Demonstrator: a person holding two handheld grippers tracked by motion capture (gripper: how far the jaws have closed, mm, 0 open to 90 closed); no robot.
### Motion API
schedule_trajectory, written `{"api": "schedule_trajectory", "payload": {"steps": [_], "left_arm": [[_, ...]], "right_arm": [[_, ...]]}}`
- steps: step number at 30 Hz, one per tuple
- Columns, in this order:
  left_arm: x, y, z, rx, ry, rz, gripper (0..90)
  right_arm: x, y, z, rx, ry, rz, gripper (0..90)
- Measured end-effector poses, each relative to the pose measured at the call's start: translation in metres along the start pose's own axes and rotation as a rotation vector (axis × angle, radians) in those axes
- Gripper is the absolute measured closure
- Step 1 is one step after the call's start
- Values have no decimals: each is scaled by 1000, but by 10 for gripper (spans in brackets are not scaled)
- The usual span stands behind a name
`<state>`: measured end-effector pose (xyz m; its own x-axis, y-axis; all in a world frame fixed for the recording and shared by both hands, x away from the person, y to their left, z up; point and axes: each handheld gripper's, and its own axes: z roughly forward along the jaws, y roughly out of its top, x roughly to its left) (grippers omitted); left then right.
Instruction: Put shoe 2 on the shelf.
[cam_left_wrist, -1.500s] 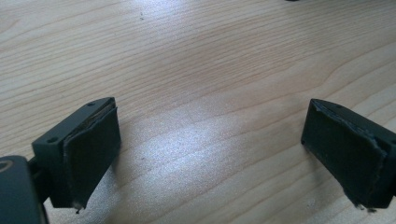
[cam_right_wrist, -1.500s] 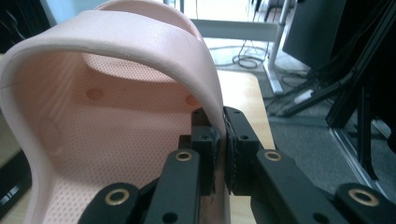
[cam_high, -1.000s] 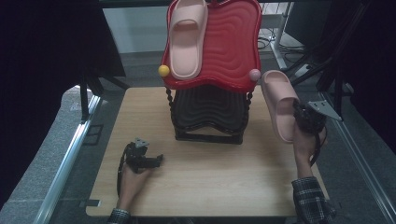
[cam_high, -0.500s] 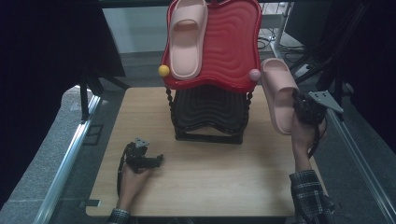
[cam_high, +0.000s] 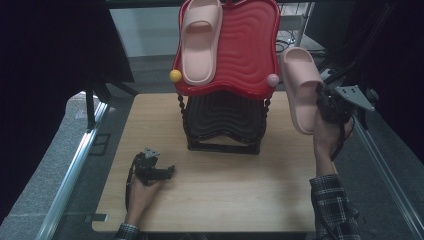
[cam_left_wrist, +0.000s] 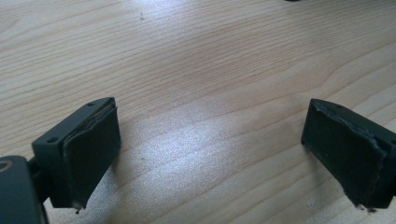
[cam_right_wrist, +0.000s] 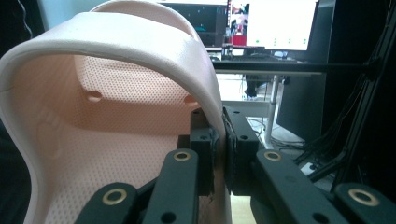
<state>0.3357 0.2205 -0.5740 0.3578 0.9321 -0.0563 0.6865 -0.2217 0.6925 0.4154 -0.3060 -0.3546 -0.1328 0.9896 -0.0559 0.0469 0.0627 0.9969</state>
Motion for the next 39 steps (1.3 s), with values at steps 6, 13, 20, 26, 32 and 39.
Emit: {"api": "schedule_trajectory", "payload": {"steps": [6, 13, 20, 26, 32, 39], "left_arm": [[0, 0, 0, -3, 0, -4, 45], [0, 0, 0, -3, 0, -4, 45], [0, 0, 0, -2, 0, -5, 45], [-1, 0, 0, -2, -2, -8, 46], [-1, 0, 0, 1, -3, -3, 46], [-1, 0, 0, 0, -5, -1, 46]], "right_arm": [[2, 32, 1, -41, -8, 12, 834], [9, 62, 8, -50, -25, 8, 833], [20, 90, 19, -63, -46, 4, 834], [35, 115, 35, -50, -66, 5, 835], [49, 134, 46, -43, -82, 0, 835], [72, 154, 55, -44, -95, -22, 836]]}}
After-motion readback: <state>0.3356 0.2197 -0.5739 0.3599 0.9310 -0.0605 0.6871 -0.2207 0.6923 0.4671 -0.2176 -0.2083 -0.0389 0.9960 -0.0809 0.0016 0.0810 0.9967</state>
